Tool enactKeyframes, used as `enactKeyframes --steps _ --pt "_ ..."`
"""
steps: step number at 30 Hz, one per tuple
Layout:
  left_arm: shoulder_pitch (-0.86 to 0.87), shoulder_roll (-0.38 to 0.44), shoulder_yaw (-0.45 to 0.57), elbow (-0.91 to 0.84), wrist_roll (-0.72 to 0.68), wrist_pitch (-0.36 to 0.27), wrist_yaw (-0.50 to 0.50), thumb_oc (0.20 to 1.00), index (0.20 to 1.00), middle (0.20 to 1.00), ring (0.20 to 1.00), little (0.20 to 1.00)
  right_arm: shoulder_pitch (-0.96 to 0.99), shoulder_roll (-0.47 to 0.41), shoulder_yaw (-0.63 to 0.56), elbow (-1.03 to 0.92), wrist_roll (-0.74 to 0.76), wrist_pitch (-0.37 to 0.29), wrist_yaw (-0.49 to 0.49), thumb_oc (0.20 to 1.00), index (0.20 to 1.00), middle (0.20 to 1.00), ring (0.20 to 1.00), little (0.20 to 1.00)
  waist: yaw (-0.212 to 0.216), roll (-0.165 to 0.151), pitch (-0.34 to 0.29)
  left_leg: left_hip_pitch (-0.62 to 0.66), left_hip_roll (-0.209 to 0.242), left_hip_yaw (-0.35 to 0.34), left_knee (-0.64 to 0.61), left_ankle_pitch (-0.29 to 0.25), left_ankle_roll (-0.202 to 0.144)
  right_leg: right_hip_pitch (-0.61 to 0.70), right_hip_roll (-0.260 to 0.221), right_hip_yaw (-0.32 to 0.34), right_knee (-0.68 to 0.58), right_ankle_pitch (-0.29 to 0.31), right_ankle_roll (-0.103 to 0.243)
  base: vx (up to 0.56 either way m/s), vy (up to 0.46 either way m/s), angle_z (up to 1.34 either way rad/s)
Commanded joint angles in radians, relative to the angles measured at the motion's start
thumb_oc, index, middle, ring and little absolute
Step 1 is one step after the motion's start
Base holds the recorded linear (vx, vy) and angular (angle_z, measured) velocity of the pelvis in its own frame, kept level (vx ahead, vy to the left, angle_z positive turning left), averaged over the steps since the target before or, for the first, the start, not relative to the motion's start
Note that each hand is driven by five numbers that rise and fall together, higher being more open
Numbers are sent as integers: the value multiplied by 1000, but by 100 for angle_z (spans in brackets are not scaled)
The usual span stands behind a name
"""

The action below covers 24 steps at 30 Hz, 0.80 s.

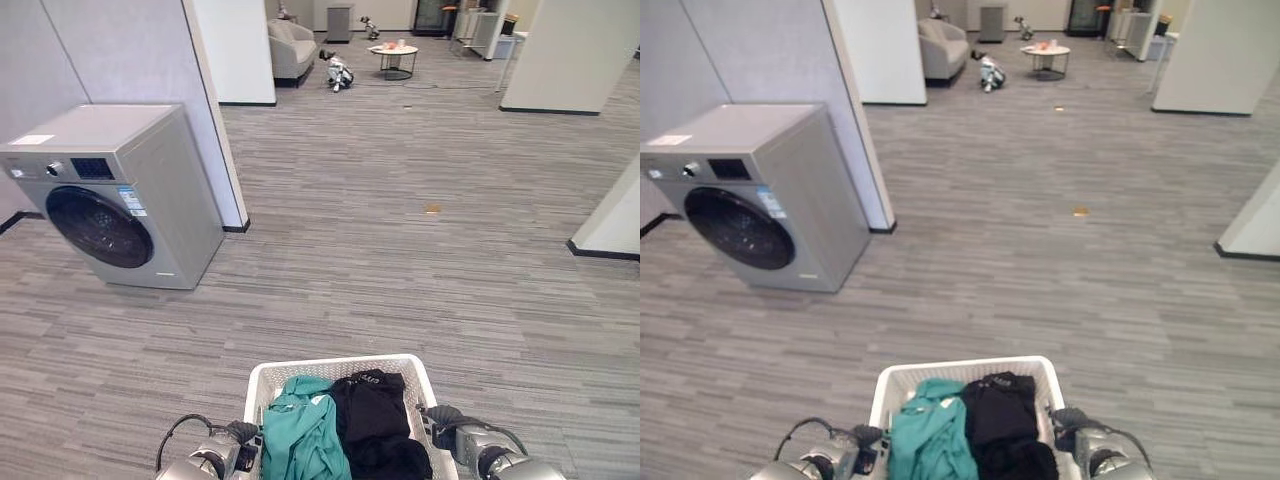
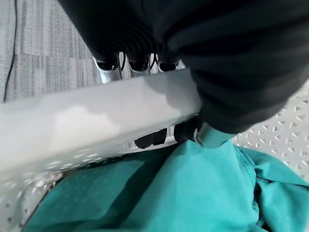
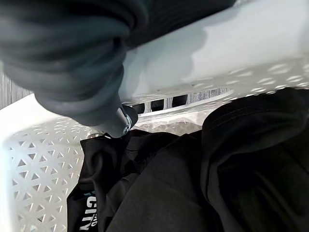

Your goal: Grab the laundry basket,head to the washer,open it,put in the laundry and shut it.

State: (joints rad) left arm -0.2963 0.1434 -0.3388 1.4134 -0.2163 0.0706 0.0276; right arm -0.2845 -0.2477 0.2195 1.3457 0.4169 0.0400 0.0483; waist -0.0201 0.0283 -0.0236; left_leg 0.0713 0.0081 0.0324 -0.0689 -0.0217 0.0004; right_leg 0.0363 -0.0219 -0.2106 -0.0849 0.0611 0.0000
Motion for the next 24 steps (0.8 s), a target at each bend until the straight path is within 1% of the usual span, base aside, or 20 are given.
enactKeyframes --steps 1,3,5,7,8,9,11,12,13,14,15,16,18,20,23,24 --pt "-65 -14 101 35 -93 -43 -74 200 200 200 200 200 15 -34 7 124 3 14 20 200 200 200 200 200 34 -53 -20 -52 -10 74 -18 84 -17 71 -21 33 -2 -10 63 13 -18 10" --pt "-70 -12 99 38 -91 -40 -74 200 200 200 200 200 5 -33 10 131 -2 17 17 200 200 200 200 200 37 -54 -18 -52 -11 66 -18 86 -17 74 -22 24 -2 -12 64 8 -18 29" --pt "-93 4 98 49 -94 -31 -68 200 200 200 200 200 -45 -25 32 132 -14 20 12 200 200 200 200 200 56 -59 -13 -58 -17 36 -18 96 -17 87 -21 -4 -2 -17 59 3 -39 52" --pt "-104 12 105 49 -104 -28 -65 200 200 200 200 200 -67 -22 46 122 -27 19 7 200 200 200 200 200 68 -61 -7 -61 -21 22 -18 103 -17 96 -22 -24 -2 -18 58 -9 -31 36" --pt "-113 20 103 46 -108 -30 -61 200 200 200 200 200 -75 -19 50 107 -27 15 3 200 200 200 200 200 72 -63 -1 -71 -23 17 -18 115 -20 102 -22 -47 -2 -16 56 -65 1 39" --pt "-135 24 97 36 -114 -31 -59 200 200 200 200 200 -81 -24 50 84 -22 10 -4 200 200 200 200 200 74 -61 15 -103 -20 26 -11 134 -33 96 -28 -94 17 -26 54 -60 10 51" --pt "-136 24 97 36 -114 -31 -59 200 200 200 200 200 -82 -24 50 84 -22 10 -4 200 200 200 200 200 71 -61 14 -105 -21 23 -10 134 -33 95 -28 -97 18 -28 54 -61 29 94" --pt "-157 24 90 25 -113 -36 -57 200 200 200 200 200 -89 -38 47 74 -18 7 -7 200 200 200 200 200 54 -62 29 -135 1 113 2 147 -34 95 -47 -159 19 -30 57 -80 76 132" --pt "-167 22 86 22 -111 -36 -57 200 200 200 200 200 -94 -41 47 71 -13 7 -7 200 200 200 200 200 48 -61 35 -144 12 164 7 154 -34 98 -56 -183 14 -26 61 -80 76 143" --pt "-167 22 86 22 -111 -36 -57 200 200 200 200 200 -94 -41 47 71 -13 7 -7 200 200 200 200 200 47 -61 35 -144 12 164 7 154 -34 98 -56 -183 14 -26 61 51 87 182" --pt "-174 19 88 21 -112 -38 -55 200 200 200 200 200 -100 -43 50 62 -5 9 -5 200 200 200 200 200 36 -60 35 -128 30 250 1 135 -41 117 -74 -214 5 -33 77 97 89 151" --pt "-169 19 90 22 -110 -39 -56 200 200 200 200 200 -97 -38 55 61 -5 10 -2 200 200 200 200 200 37 -55 33 -124 31 269 -2 134 -40 122 -79 -227 4 -35 79 145 137 116" --pt "-145 22 93 32 -103 -37 -62 200 200 200 200 200 -98 -21 72 60 -11 14 1 200 200 200 200 200 48 -44 19 -113 12 263 -9 109 -23 136 -89 -228 16 -58 77 180 184 27" --pt "-136 26 96 35 -100 -37 -65 200 200 200 200 200 -101 -12 81 55 -18 14 3 200 200 200 200 200 53 -43 14 -106 6 262 -10 97 -16 136 -95 -221 27 -68 76 122 135 -1" --pt "-118 35 107 38 -95 -38 -66 200 200 200 200 200 -110 11 97 47 -36 11 -1 200 200 200 200 200 68 -42 11 -93 -16 254 -6 74 4 142 -122 -210 56 -80 80 102 138 -22" --pt "-118 35 107 38 -95 -38 -66 200 200 200 200 200 -110 11 97 47 -36 11 -1 200 200 200 200 200 68 -42 11 -93 -16 254 -6 74 4 142 -122 -210 56 -80 81 128 171 -11"
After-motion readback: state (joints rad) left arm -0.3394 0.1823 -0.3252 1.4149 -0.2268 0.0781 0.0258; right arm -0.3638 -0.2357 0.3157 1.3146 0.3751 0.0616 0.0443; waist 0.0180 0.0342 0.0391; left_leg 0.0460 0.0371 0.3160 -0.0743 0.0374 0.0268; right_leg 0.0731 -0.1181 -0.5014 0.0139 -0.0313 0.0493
